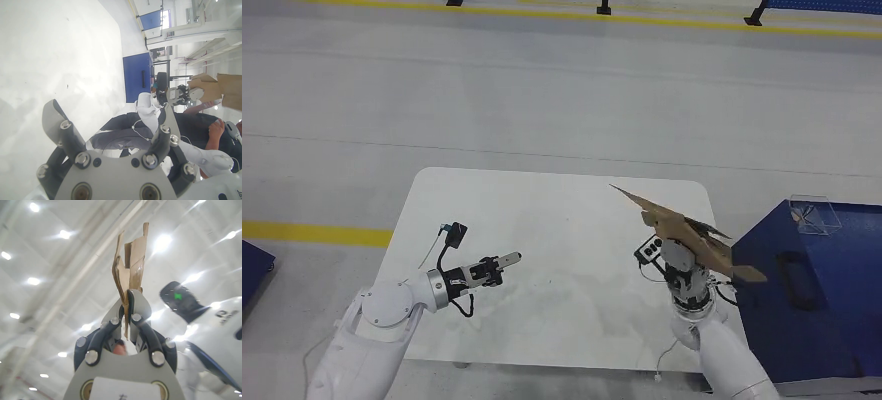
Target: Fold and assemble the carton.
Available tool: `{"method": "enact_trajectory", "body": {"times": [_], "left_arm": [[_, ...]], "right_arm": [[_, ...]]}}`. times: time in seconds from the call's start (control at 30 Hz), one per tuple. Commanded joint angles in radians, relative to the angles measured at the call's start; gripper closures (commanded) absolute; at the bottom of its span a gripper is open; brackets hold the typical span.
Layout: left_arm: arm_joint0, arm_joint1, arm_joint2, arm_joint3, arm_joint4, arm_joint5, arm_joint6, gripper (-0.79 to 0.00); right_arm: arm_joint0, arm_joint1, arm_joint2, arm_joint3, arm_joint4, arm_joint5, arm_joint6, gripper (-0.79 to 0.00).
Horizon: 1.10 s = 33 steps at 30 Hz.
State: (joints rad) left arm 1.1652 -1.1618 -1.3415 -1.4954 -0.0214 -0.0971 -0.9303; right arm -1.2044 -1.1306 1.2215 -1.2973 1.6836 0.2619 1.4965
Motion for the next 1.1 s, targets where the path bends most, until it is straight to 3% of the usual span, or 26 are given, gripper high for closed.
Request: {"method": "enact_trajectory", "body": {"times": [0.0,0.17,0.33,0.4,0.73,0.87,1.0,1.07], "left_arm": [[0.0,0.0,0.0,0.0,0.0,0.0,0.0,-0.785],[0.0,0.0,0.0,0.0,0.0,0.0,0.0,-0.785],[0.0,0.0,0.0,0.0,0.0,0.0,0.0,-0.785],[0.0,0.0,0.0,0.0,0.0,0.0,0.0,-0.785],[0.0,0.0,0.0,0.0,0.0,0.0,0.0,-0.785],[0.0,0.0,0.0,0.0,0.0,0.0,0.0,-0.785],[0.0,0.0,0.0,0.0,0.0,0.0,0.0,-0.785],[0.0,0.0,0.0,0.0,0.0,0.0,0.0,-0.785]], "right_arm": [[-0.022,0.015,0.099,-0.016,-0.126,-0.165,0.039,0.0],[-0.126,0.036,0.288,-0.13,-0.356,-0.581,0.005,0.0],[-0.244,0.03,0.423,-0.333,-0.622,-0.806,-0.22,0.0],[-0.276,0.024,0.433,-0.379,-0.662,-0.85,-0.264,0.0],[-0.275,0.024,0.437,-0.379,-0.673,-0.854,-0.269,0.0],[-0.285,0.026,0.53,-0.487,-0.939,-1.015,-0.429,0.0],[-0.339,0.023,0.691,-0.594,-1.276,-1.238,-0.652,0.0],[-0.357,0.013,0.779,-0.661,-1.437,-1.274,-0.742,0.0]]}}
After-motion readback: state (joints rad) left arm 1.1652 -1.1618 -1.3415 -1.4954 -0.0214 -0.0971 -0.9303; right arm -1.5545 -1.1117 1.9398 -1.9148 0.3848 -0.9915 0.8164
